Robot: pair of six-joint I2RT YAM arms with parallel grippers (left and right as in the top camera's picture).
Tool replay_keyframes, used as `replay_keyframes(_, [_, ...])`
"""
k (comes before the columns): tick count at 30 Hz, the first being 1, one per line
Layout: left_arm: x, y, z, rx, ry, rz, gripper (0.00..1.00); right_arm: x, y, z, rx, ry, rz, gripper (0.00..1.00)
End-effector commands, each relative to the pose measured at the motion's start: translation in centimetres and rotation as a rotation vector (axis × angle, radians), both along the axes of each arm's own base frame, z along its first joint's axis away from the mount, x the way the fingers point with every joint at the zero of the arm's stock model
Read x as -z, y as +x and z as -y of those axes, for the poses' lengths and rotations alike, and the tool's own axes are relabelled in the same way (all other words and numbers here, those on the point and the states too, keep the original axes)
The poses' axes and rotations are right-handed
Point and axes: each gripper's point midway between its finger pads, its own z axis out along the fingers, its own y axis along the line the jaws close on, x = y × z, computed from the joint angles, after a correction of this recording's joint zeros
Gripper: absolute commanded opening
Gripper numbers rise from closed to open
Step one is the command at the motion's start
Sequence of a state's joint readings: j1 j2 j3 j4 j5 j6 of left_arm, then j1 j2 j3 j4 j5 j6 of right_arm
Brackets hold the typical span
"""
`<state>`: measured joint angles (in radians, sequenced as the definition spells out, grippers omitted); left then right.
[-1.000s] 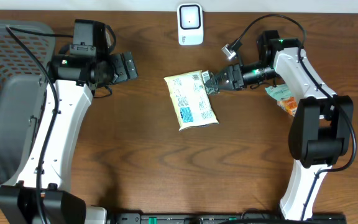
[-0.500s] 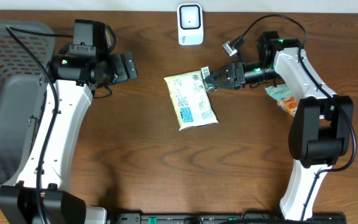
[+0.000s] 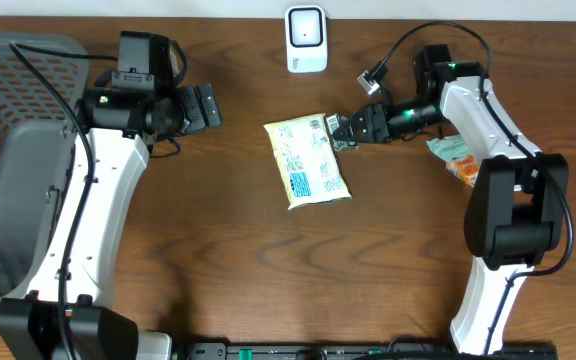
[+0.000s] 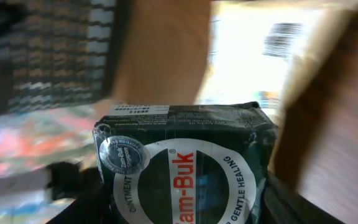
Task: Scan the item barcode
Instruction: 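Lift the tin and carry it up to the scanner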
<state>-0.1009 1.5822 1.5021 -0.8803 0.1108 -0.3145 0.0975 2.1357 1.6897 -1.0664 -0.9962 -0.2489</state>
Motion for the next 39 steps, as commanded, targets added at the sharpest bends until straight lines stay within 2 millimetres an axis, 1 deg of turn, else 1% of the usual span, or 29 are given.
replay_keyframes(1, [0.0, 0.1, 0.1, 0.006, -0.006, -0.001, 0.98, 2.5, 1.7, 2.2, 0.13, -0.234, -0.052, 0.37])
replay_keyframes(4, [0.0, 0.1, 0.1, 0.006, -0.006, -0.001, 0.98, 3.6, 2.9, 3.3, 0.203, -0.389, -0.034, 0.4])
replay_keyframes(5, [0.0, 0.1, 0.1, 0.006, -0.006, -0.001, 0.98, 3.6, 3.3, 3.5, 0.22, -0.433, -0.021, 0.41])
replay_keyframes(7, [0.0, 0.1, 0.1, 0.006, -0.006, -0.002, 0.98, 2.9, 4.2, 3.7, 0.237, -0.515, 0.025, 0.43])
replay_keyframes(8, [0.0, 0.1, 0.1, 0.006, -0.006, -0.001, 0.98, 1.3, 5.2, 3.5, 0.243, -0.582, 0.094, 0.43])
replay_keyframes(11, [0.0, 0.1, 0.1, 0.006, -0.006, -0.001, 0.98, -2.3, 7.5, 3.1, 0.277, -0.696, 0.251, 0.47])
replay_keyframes(12, [0.0, 0.1, 0.1, 0.006, -0.006, -0.001, 0.98, -3.4, 8.2, 2.9, 0.293, -0.724, 0.3, 0.47])
replay_keyframes(14, [0.0, 0.1, 0.1, 0.006, -0.006, -0.001, 0.98, -6.2, 9.9, 2.7, 0.342, -0.794, 0.422, 0.43])
replay_keyframes(16, [0.0, 0.1, 0.1, 0.006, -0.006, -0.001, 0.98, -8.7, 11.4, 2.4, 0.393, -0.858, 0.545, 0.42])
replay_keyframes(17, [0.0, 0.1, 0.1, 0.006, -0.006, -0.002, 0.98, -10.8, 13.0, 1.8, 0.419, -0.909, 0.68, 0.42])
replay_keyframes(20, [0.0, 0.1, 0.1, 0.006, -0.006, -0.001, 0.98, -13.5, 15.0, 1.1, 0.464, -1.006, 0.872, 0.43])
replay_keyframes(22, [0.0, 0.1, 0.1, 0.006, -0.006, -0.001, 0.98, -14.7, 16.1, 0.4, 0.478, -1.058, 0.977, 0.43])
replay_keyframes(24, [0.0, 0.1, 0.1, 0.006, -0.006, -0.001, 0.98, -15.5, 17.1, -0.5, 0.475, -1.104, 1.078, 0.43])
replay_keyframes(25, [0.0, 0.1, 0.1, 0.006, -0.006, -0.001, 0.98, -15.6, 17.8, -1.1, 0.467, -1.132, 1.134, 0.43])
replay_keyframes(28, [0.0, 0.1, 0.1, 0.006, -0.006, -0.001, 0.98, -15.6, 19.3, -1.9, 0.464, -1.187, 1.222, 0.42])
replay_keyframes(31, [0.0, 0.1, 0.1, 0.006, -0.006, -0.001, 0.98, -14.5, 20.9, -2.5, 0.405, -1.249, 1.299, 0.42])
replay_keyframes(34, [0.0, 0.1, 0.1, 0.006, -0.006, -0.001, 0.98, -12.1, 22.5, -3.0, 0.291, -1.33, 1.368, 0.42])
replay_keyframes(39, [0.0, 0.1, 0.1, 0.006, -0.006, -0.001, 0.98, -8.3, 24.6, -4.2, 0.004, -1.512, 1.506, 0.43])
